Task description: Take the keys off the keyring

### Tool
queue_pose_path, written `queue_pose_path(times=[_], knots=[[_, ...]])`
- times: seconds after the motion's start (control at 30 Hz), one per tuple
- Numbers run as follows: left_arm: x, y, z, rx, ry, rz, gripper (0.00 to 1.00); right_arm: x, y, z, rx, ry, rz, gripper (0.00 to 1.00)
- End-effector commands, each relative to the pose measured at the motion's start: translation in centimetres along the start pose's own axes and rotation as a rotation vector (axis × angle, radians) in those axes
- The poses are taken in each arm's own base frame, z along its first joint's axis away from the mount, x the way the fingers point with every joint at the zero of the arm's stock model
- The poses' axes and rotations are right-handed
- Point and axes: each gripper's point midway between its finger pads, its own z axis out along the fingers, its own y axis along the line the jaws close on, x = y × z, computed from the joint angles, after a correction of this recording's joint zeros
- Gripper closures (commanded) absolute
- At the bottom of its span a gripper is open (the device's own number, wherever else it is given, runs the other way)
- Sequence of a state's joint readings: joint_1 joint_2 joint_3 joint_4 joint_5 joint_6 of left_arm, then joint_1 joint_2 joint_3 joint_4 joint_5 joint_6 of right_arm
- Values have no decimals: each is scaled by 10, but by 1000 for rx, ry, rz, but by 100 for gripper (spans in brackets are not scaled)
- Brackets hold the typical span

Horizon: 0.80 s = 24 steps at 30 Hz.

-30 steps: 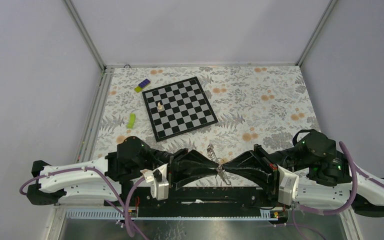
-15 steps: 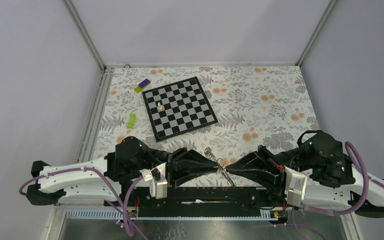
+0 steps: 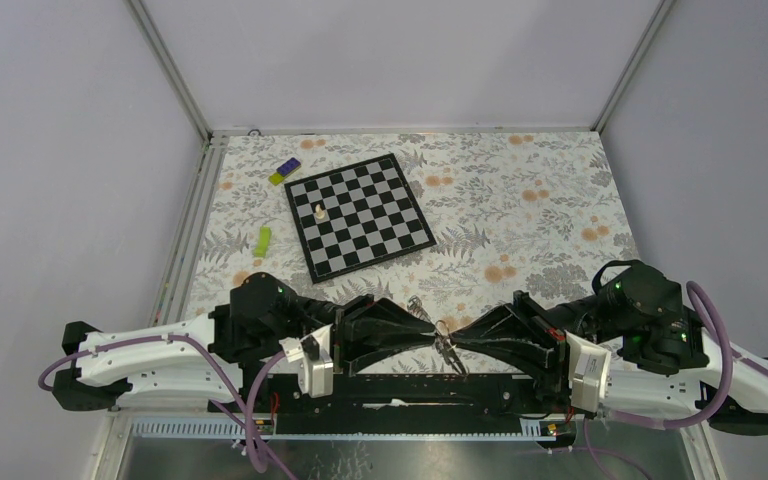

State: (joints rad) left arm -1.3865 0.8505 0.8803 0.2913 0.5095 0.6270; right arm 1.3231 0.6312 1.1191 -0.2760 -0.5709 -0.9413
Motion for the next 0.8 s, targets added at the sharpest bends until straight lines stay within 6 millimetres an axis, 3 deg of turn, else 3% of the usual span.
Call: queue_pose_path(times=[0.0,0.47,0.77], knots=[[-26,12,-1,-24,-78,31,75,-10,-4,3,5,-47,-2,100],[-31,-3,7,79,-111,16,75,-1,-2,4,7,-15,2,100],[-29,8,6,20,-98,31,75,2,2,5,-9,-9,20,100]])
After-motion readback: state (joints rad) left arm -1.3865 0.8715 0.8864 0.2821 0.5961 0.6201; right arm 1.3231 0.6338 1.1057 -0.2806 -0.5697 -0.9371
